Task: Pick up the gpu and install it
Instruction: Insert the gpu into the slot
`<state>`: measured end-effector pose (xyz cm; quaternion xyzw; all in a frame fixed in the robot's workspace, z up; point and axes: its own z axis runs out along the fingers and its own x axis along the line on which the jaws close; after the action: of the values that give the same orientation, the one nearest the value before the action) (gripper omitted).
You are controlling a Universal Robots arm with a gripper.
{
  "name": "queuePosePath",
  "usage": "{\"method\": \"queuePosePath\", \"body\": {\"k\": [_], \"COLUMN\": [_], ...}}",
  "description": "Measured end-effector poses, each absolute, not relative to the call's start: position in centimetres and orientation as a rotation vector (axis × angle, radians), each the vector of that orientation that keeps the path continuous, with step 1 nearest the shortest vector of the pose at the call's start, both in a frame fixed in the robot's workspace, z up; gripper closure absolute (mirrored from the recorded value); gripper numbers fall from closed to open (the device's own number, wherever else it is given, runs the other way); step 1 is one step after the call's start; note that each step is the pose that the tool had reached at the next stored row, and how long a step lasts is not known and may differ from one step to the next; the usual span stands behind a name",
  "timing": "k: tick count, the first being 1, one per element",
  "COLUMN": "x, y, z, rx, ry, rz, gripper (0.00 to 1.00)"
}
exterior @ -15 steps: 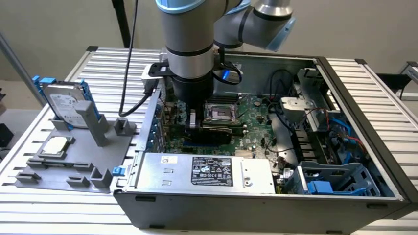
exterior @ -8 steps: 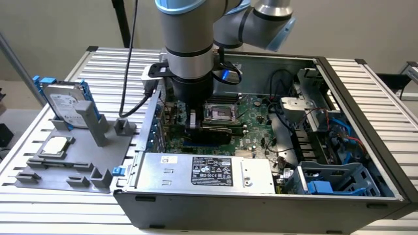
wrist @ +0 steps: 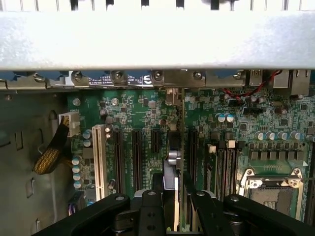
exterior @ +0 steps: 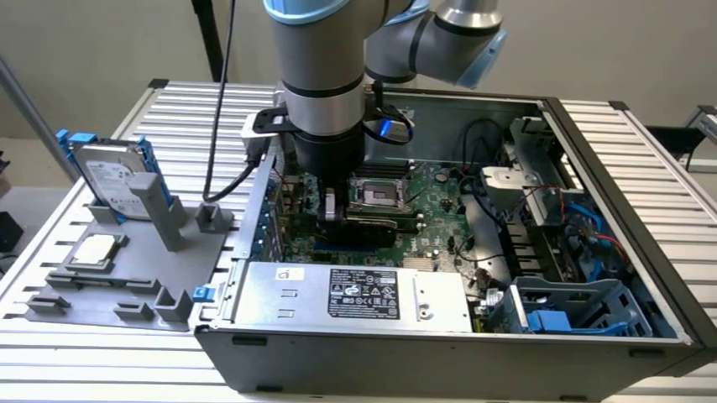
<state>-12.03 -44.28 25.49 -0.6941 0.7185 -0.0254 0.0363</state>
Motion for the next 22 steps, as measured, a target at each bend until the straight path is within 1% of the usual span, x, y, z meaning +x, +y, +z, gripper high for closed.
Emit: {"method": "queuePosePath", "body": {"k": [13, 22], "x": [-12.03, -12.03], "y": [-44.36, -44.12], "z": [25.40, 25.35], "rx": [-2.140, -2.138], "ry": [2.194, 2.195], "rz": [-0.093, -0.094], "gripper": [0.74, 0.74]}}
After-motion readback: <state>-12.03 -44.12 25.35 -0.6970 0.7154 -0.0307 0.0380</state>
